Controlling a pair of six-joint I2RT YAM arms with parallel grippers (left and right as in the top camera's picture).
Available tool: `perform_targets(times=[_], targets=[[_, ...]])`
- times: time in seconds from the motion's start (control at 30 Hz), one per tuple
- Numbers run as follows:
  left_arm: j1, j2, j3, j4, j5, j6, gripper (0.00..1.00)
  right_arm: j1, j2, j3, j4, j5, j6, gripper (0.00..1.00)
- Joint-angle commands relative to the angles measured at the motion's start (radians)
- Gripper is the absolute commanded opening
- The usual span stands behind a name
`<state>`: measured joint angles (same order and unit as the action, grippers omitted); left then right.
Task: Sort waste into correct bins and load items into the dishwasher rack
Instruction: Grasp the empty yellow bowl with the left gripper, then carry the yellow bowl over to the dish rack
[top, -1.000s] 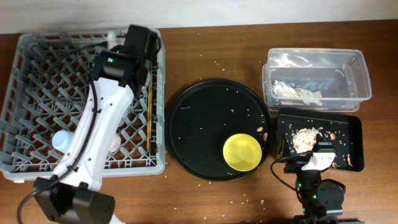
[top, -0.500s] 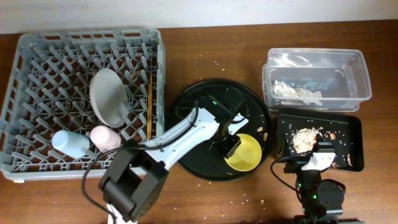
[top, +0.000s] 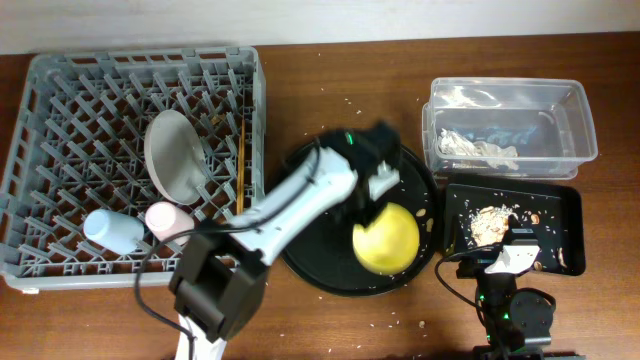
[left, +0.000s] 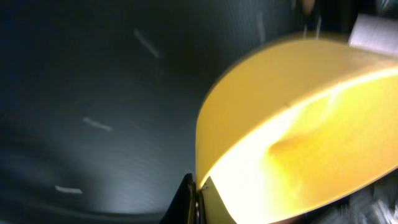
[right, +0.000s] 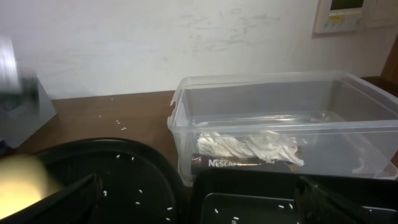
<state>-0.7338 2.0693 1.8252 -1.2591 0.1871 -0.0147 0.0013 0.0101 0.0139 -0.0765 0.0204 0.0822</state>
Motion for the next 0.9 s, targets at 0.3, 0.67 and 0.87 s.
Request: perform_targets(times=[0.3, 0.67, 0.87], targets=[[0.302, -0.022, 0.463, -0.182, -0.322, -0.075, 0.0, -0.003, -0.006, -0.008, -0.002, -0.002, 0.003, 0.98], [0.193, -0.02, 0.06, -0.032, 0.077, -0.105, 0.0, -0.002, -0.006, -0.008, -0.002, -0.002, 0.003, 0.98], [0.312, -0.069, 0.264, -0.148, -0.278, -0.151, 0.0, -0.003, -0.006, -0.008, -0.002, -0.002, 0.003, 0.98]])
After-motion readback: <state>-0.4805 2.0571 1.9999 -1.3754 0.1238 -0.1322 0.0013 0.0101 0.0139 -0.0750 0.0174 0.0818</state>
